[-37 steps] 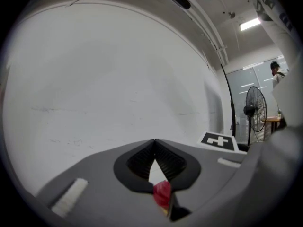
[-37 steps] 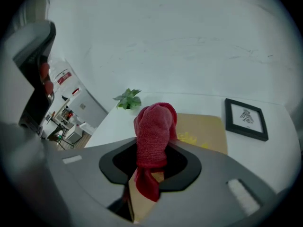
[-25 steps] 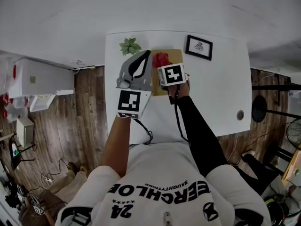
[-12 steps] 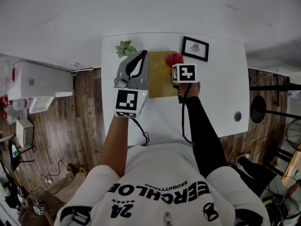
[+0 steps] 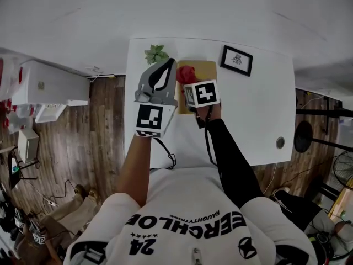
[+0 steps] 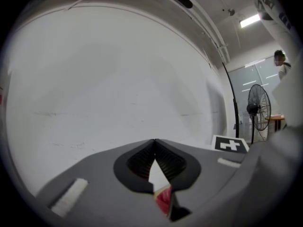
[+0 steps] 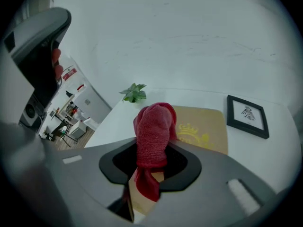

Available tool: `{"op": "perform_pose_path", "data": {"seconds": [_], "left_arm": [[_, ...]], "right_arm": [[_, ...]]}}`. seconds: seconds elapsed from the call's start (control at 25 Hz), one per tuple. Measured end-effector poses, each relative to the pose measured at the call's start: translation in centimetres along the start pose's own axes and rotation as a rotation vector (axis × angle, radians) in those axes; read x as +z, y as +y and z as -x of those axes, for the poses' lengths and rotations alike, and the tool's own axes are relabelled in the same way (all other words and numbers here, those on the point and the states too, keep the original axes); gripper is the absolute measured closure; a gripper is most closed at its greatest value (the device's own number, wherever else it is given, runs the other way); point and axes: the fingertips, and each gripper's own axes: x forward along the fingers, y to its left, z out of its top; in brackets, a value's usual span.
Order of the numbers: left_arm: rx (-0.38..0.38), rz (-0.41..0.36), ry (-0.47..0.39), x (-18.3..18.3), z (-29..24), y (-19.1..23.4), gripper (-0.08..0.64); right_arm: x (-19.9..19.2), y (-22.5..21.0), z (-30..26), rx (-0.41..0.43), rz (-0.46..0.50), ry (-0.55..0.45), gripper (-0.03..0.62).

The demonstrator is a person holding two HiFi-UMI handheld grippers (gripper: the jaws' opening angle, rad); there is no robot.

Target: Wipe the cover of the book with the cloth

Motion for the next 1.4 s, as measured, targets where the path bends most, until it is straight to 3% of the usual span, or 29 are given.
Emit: {"op": "perform_pose_path", "data": {"seconds": [0.28, 0.48, 0.96, 1.2, 1.4], "left_arm": [[0.001, 0.002, 0.001, 0.0, 0.5, 0.0, 0.515], [0.000, -0.003, -0.003, 0.2, 0.6, -0.1, 0.515], [-0.007, 0.011, -0.011, 0.4, 0.7, -0.8, 0.515], [-0.001, 0.018, -0.005, 0.1, 1.6, -0.6, 0.515], [-0.004, 0.018, -0.002, -0.1, 2.3, -0.9, 0.515]], "right_arm": [[-1.4, 1.5, -1.4, -0.028, 0.068, 0.074, 0.488], [-2.0, -1.1, 0.0, -0.104, 0.075, 0.075, 0.488], [-4.8, -9.7, 3.7, -0.227, -0.079, 0.059, 0.488], [-4.9, -10.5, 4.3, -0.223, -0.144, 0.037, 0.488], [-3.8, -6.9, 4.1, -0.160, -0.126, -0.009, 0.488]]}}
